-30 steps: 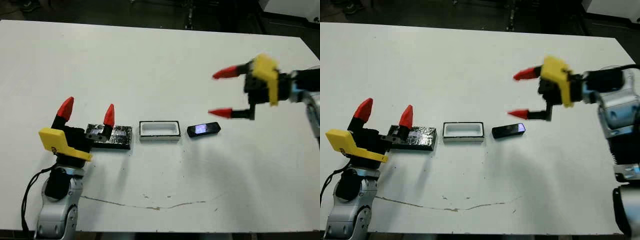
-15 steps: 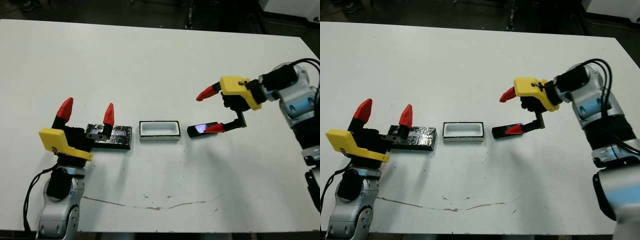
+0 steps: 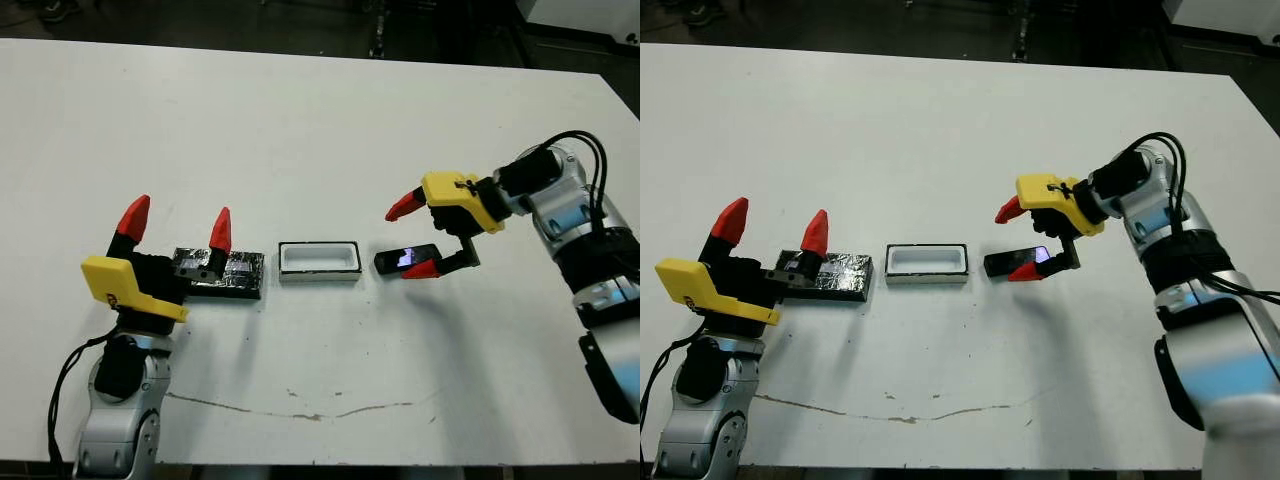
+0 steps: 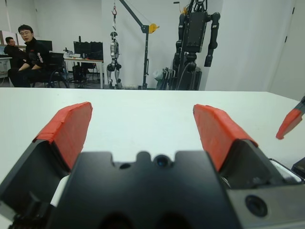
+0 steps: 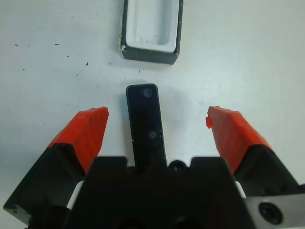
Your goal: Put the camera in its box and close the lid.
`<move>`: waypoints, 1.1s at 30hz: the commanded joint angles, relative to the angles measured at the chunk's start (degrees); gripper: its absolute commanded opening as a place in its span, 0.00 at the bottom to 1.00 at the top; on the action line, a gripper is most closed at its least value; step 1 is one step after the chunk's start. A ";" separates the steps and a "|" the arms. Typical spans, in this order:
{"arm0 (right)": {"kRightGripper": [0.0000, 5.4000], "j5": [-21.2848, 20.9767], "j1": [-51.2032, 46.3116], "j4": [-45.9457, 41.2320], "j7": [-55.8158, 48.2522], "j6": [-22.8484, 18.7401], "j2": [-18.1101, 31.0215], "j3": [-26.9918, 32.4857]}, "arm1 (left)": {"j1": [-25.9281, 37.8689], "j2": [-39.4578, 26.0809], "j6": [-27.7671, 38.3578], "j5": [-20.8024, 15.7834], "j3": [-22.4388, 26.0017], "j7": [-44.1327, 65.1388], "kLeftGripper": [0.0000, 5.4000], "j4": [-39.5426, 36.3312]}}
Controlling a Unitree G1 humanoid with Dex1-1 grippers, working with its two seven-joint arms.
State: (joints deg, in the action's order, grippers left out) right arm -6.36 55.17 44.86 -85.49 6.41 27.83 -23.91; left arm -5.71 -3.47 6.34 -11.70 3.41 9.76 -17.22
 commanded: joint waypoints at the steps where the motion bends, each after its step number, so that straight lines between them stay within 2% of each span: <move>1: 1.00 -1.50 0.55 0.37 -0.07 -1.84 -0.18 -0.51 | -0.61 -0.52 -0.45 0.07 0.10 0.27 1.00 0.15; 9: 1.00 -1.76 -2.18 -0.38 2.50 2.37 -0.04 0.69 | -0.56 -0.69 -0.53 0.28 0.03 0.31 1.00 0.12; 12: 1.00 -1.57 -2.78 -0.44 2.62 0.89 -0.08 1.04 | -0.49 -0.72 -0.73 0.44 -0.01 0.11 1.00 -0.02; 14: 1.00 -1.36 -3.37 -0.50 2.73 1.47 -0.05 1.23 | -0.50 -0.64 -0.68 0.49 -0.08 0.00 1.00 -0.10; 17: 0.95 -1.18 -4.48 -1.60 3.43 0.59 -0.01 1.62 | -0.41 -0.82 -0.55 0.39 -0.08 0.27 1.00 0.02; 23: 0.79 -1.72 -6.29 -5.40 4.47 -1.45 0.41 1.47 | -0.29 -0.72 -0.66 0.33 -0.09 0.02 1.00 -0.08; 26: 0.70 -1.13 -6.71 -4.89 4.12 -0.51 0.05 1.62 | -0.16 -0.88 -0.51 0.27 -0.08 0.26 1.00 0.06; 33: 0.50 -1.46 -7.48 -6.70 3.88 -1.13 0.49 1.18 | -0.19 -0.90 -0.47 0.16 -0.12 0.34 1.00 0.00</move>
State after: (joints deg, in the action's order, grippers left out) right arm -7.49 48.93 38.77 -81.56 5.65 27.37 -22.53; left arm -5.64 -3.96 6.34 -11.54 3.30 9.79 -17.25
